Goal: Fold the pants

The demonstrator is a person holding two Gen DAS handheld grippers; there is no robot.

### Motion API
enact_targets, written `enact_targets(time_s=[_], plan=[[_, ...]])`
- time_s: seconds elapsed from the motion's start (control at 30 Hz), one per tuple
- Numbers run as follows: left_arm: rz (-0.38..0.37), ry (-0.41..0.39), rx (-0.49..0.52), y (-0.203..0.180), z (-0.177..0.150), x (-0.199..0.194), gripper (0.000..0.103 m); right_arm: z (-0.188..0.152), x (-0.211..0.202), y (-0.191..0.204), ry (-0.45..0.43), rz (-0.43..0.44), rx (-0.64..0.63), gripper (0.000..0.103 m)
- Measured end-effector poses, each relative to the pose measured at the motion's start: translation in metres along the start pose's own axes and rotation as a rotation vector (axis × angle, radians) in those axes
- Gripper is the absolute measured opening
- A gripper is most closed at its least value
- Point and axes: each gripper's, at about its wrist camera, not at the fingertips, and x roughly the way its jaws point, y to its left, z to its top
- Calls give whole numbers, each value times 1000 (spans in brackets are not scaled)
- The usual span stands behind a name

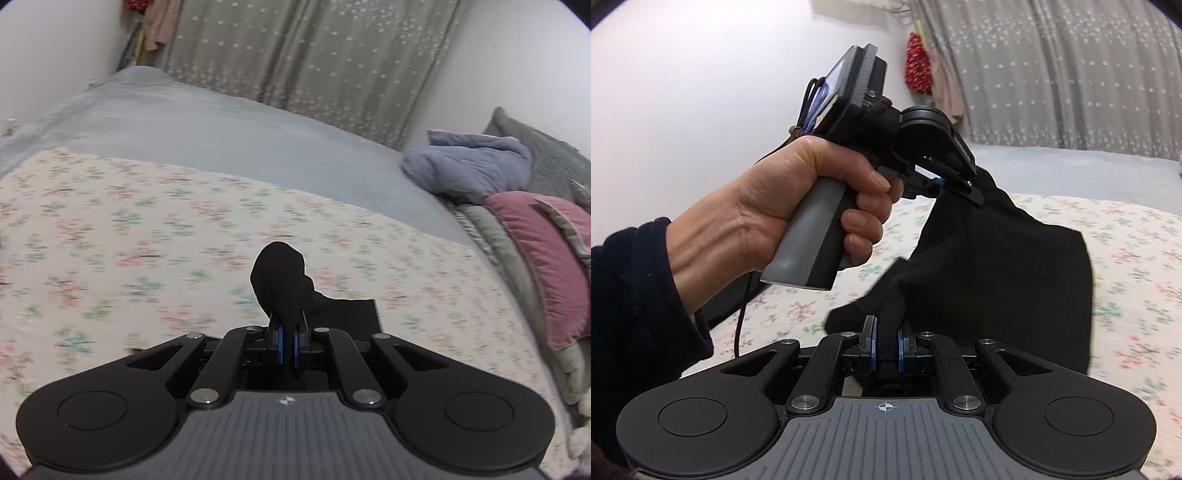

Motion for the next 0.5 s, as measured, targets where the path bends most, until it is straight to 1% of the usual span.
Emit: enact_targets(time_s=[0.13,0.27,0.37,0.43,0.5], plan=[[52,19,68,28,3,0,7,-1,36,29,8,22,-19,10],[79,64,126,45,-1,11,7,-9,75,54,62,1,-7,10],[88,92,180,54,-9,26,7,-15,91,63,98,-46,13,11],[95,105,184,58,-14,35,7,-18,101,65,120,-74,52,11],[74,113,154,69,-17,41,7,-18,109,69,130,-94,75,11]])
